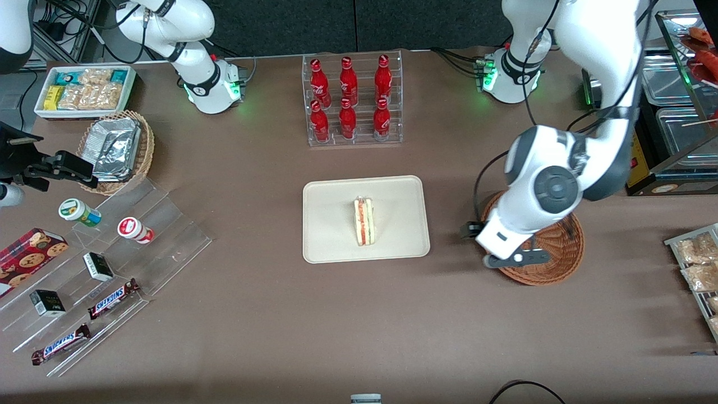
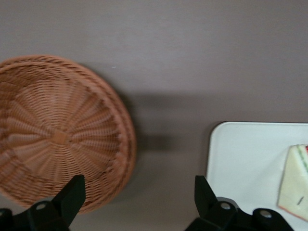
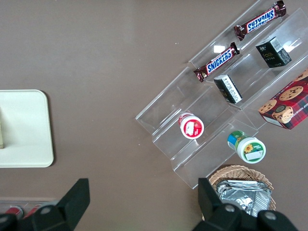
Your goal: Place sandwich from basket to tray
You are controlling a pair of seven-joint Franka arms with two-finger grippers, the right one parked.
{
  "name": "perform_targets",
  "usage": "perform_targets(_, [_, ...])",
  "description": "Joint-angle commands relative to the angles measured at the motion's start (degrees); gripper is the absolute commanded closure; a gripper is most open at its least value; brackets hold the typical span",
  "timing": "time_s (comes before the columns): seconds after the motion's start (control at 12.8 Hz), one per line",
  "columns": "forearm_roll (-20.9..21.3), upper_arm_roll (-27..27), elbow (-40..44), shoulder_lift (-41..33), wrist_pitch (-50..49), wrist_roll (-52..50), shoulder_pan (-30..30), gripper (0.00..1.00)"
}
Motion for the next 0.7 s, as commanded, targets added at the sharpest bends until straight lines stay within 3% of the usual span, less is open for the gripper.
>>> perform_targets(0.0, [-0.7,-0.8,-7.9,-9.1,-0.1,2.7,4.6,0.0])
perform_targets(0.16, [-0.7,-1.4,-8.7,-13.0,-5.2,4.3,7.4,0.0])
perform_targets(0.39, [-0.7,-1.2,-8.2,-18.3,-11.6,15.0,10.3,0.0])
perform_targets(0.63, [0.3,-0.9,-5.8,-21.7,-18.7,15.3,10.8,0.0])
